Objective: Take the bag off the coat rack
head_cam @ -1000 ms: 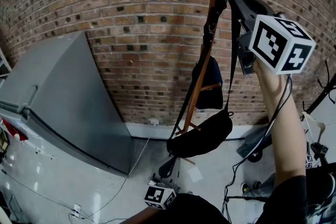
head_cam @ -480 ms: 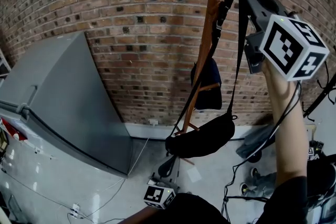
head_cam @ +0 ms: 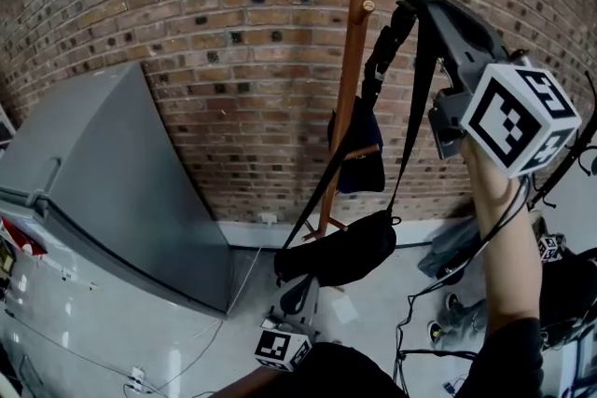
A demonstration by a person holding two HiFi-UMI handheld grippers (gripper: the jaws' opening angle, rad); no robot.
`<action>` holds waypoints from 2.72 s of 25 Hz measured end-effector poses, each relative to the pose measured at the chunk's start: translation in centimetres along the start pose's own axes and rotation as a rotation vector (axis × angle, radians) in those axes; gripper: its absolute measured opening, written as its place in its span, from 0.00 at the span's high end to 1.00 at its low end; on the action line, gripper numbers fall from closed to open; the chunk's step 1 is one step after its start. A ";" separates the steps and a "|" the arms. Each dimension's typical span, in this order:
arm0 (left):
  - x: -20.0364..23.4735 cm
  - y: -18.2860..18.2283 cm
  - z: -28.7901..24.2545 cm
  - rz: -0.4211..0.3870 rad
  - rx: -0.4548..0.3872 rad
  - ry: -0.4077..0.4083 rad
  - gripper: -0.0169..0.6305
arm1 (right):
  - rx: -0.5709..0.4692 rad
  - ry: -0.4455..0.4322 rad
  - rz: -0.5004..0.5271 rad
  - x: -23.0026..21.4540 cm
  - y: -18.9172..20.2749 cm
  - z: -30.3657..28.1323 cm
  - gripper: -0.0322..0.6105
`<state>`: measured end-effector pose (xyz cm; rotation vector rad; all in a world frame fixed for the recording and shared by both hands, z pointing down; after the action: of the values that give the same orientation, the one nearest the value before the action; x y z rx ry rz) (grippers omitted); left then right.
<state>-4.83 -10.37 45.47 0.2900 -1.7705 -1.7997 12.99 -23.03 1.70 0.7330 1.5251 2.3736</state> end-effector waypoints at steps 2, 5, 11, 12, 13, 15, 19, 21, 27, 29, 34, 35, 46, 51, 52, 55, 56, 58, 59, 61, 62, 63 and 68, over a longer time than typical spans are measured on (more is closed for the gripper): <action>-0.2 0.0 -0.1 0.002 0.004 0.002 0.95 | 0.002 -0.008 -0.017 0.1 1.0 0.6 0.92; -0.6 0.1 -0.6 -0.005 -0.005 0.005 0.95 | -0.003 -0.030 -0.045 0.3 2.7 1.6 0.92; -0.6 -0.2 -0.4 -0.020 -0.014 0.000 0.95 | 0.006 -0.041 -0.063 2.0 4.8 3.3 0.92; -0.5 -0.2 -0.3 -0.021 -0.015 -0.001 0.95 | 0.005 -0.041 -0.061 2.2 5.1 3.7 0.92; -0.5 -0.2 -0.3 -0.021 -0.016 -0.004 0.95 | 0.005 -0.041 -0.060 2.4 5.4 4.0 0.92; -0.4 -0.6 -0.4 -0.019 -0.016 -0.015 0.95 | 0.005 -0.043 -0.065 2.8 6.0 4.5 0.92; -0.4 -1.0 -0.4 -0.027 -0.019 -0.020 0.95 | 0.015 -0.036 -0.076 3.5 7.8 5.8 0.92; -0.5 -0.9 -0.6 -0.034 -0.025 -0.014 0.95 | 0.022 -0.029 -0.082 3.8 8.8 6.6 0.92; -1.0 -1.7 -1.4 -0.034 -0.033 -0.017 0.95 | 0.051 -0.005 -0.086 5.1 11.9 9.0 0.92; -1.1 -1.7 -1.5 -0.043 -0.038 -0.003 0.95 | 0.063 0.005 -0.094 5.5 13.0 9.9 0.92; -1.5 -2.1 -2.1 -0.036 -0.037 -0.002 0.95 | 0.092 0.032 -0.116 6.4 15.5 11.9 0.92; -1.5 -2.2 -2.2 -0.035 -0.040 -0.003 0.95 | 0.096 0.037 -0.117 6.7 15.9 12.2 0.92; 0.3 -3.8 -3.0 -0.028 -0.086 -0.067 0.95 | 0.112 0.075 -0.179 9.8 21.5 16.8 0.92; 0.8 -4.6 -3.4 -0.045 -0.099 -0.089 0.95 | 0.131 0.069 -0.204 11.6 23.7 18.5 0.92; 0.7 -4.7 -3.5 -0.049 -0.102 -0.091 0.95 | 0.138 0.068 -0.213 12.0 24.2 18.8 0.92; 0.5 -4.9 -3.6 -0.061 -0.108 -0.092 0.95 | 0.154 0.069 -0.236 12.8 25.5 19.4 0.92; 0.5 -4.8 -3.6 -0.061 -0.107 -0.093 0.95 | 0.158 0.069 -0.239 13.0 25.8 19.6 0.92; 0.4 -4.7 -3.7 -0.057 -0.104 -0.097 0.95 | 0.164 0.068 -0.242 13.2 26.2 19.9 0.92; 0.3 -4.6 -3.8 -0.056 -0.103 -0.099 0.95 | 0.167 0.067 -0.243 13.3 26.3 20.1 0.92; 0.0 -4.4 -4.0 -0.055 -0.103 -0.099 0.95 | 0.173 0.064 -0.245 13.4 26.5 20.5 0.92; -0.1 -4.3 -4.1 -0.054 -0.103 -0.098 0.95 | 0.176 0.063 -0.244 13.5 26.6 20.7 0.92; -0.2 -4.3 -4.2 -0.053 -0.103 -0.096 0.95 | 0.180 0.062 -0.244 13.7 26.7 20.8 0.92; -0.1 -4.2 -4.2 -0.051 -0.105 -0.101 0.95 | 0.189 0.061 -0.245 14.3 27.0 21.2 0.92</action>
<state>-3.53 -14.10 40.99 0.2069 -1.7434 -1.9667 14.00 -11.79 37.12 0.4814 1.7704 2.1124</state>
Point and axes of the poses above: the fingertips, and each gripper's own axes: z backward along the fingers, x to its left, y out of its underside, the point moved 7 cm from there along z, backward along the fingers, and after that the axes turned 3 degrees about -y, right-handed, at the moved point
